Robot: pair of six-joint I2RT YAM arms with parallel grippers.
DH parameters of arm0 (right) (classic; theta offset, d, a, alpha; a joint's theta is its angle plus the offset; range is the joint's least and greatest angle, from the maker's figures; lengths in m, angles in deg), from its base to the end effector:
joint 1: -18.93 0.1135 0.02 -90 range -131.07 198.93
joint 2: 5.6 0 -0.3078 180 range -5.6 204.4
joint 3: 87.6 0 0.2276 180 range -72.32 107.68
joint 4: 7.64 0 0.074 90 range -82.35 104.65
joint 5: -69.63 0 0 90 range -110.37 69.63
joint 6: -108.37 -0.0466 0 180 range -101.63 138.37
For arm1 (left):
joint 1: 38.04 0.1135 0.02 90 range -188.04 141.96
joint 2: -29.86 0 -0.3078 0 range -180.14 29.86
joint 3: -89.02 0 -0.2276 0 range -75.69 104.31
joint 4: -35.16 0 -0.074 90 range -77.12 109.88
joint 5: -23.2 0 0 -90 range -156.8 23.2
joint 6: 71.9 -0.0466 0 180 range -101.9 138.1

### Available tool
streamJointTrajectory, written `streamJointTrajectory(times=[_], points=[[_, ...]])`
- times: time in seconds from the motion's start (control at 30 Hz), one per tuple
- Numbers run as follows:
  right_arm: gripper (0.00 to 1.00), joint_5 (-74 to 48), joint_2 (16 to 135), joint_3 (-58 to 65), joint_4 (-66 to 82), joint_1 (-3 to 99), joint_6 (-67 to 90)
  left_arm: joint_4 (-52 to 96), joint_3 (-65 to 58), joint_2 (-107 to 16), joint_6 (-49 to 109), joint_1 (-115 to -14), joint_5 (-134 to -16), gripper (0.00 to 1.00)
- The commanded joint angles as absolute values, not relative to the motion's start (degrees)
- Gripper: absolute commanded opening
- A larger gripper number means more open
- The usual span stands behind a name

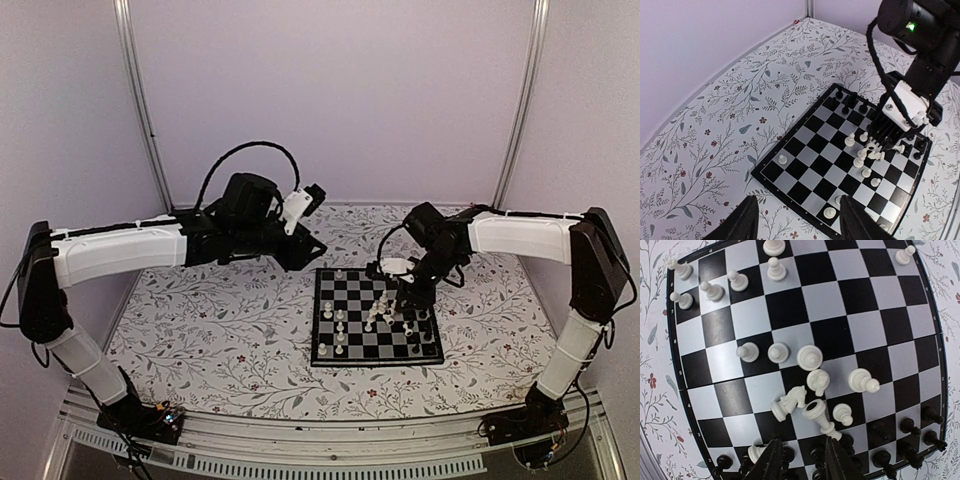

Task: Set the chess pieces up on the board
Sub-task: Pick up the chess piece from the chessboard.

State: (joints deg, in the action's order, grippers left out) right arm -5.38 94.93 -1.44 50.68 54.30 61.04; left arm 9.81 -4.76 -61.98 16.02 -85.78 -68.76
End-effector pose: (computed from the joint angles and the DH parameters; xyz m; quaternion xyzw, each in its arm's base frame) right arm 0.2639 0.2021 0.2460 -0.6324 0.7492 0.1192 0.1571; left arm 0.2408 -0.2673 0.3368 0.3741 0.7856 -0.2048 0.4482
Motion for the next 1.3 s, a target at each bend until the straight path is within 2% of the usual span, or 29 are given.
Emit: streamJointTrajectory(times=[0.0,0.83,1.07,1.27], points=[[0.33,-7.4,98.5,2.3,50.1,54.7,62.2,11.9,-6.7,-58.8,17.8,-86.5,-67.6,0.56],[0.34,-11.2,107.6,7.0,52.8,57.3,67.3,14.3,-11.5,-54.1,20.2,-86.5,-65.3,0.57],[0.25,-9.5,108.5,8.7,54.7,58.0,65.5,14.3,-11.5,-54.1,20.3,-86.5,-65.9,0.57],[0.23,-8.4,106.1,8.5,54.9,58.0,64.2,14.5,-10.9,-54.9,19.8,-86.5,-66.3,0.57]])
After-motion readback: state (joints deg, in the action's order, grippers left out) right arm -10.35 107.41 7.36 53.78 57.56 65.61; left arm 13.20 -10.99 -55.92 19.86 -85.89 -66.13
